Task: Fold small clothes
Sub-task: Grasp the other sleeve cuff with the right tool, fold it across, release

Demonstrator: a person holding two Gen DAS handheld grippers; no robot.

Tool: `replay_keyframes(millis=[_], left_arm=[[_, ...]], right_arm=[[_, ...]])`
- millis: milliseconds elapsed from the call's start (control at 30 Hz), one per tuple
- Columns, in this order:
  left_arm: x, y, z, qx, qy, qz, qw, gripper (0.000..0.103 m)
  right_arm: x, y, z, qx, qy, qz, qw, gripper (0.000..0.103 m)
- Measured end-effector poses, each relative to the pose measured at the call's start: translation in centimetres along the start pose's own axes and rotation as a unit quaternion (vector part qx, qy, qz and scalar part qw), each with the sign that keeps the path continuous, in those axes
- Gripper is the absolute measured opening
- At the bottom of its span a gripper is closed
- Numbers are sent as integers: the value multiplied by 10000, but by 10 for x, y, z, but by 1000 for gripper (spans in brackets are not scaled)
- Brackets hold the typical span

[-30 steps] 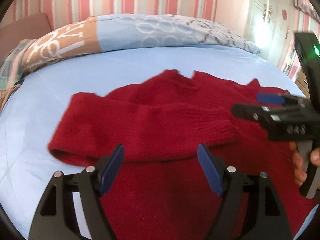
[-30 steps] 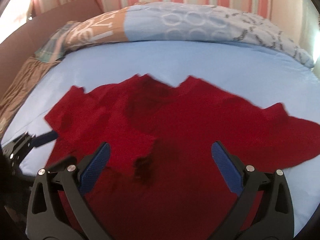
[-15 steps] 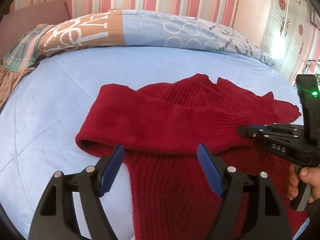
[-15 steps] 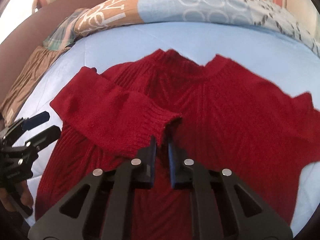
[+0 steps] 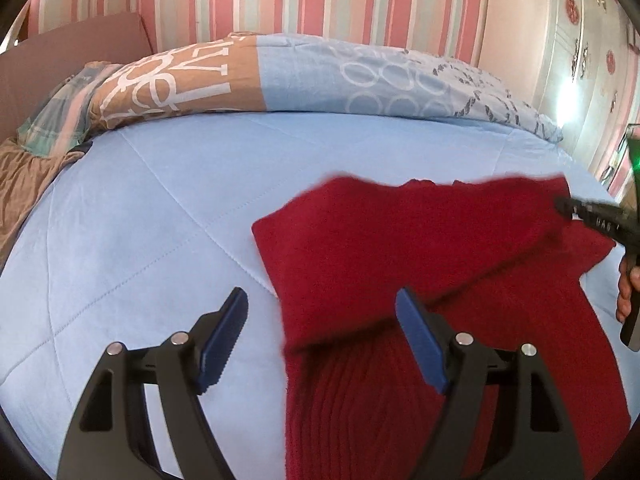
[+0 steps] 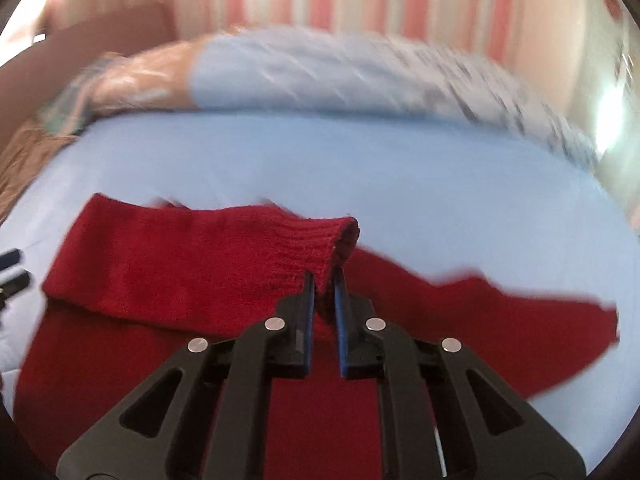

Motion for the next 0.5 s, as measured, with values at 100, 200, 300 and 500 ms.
replay_keyframes(millis=[100, 200, 300, 500], left_arm=[[-11, -2, 3, -19, 39, -79, 10000, 78], [-28, -6, 3, -66, -34, -215, 9997, 78], [-51, -10, -3, 43, -80, -406, 9991, 78], [-75, -5, -13, -113, -524, -642, 9965, 78]], right_arm=[[-36, 33, 28, -425, -211, -697, 9964, 10], [-42, 42, 31, -442, -270, -826, 9952, 10], [-40, 40, 33, -402, -234, -785, 9958, 10], [-50, 46, 27, -256, -194, -997, 9945, 15]])
Point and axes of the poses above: each gripper's, at about its wrist camera, not at the fingertips, and x roughly against the way its jaws point, z to its right, y to its underside, the point moved 5 cm from there along -x, roughly the way its jaws point, and after that the axes turned 10 degrees about y, right-handed, at the moved point
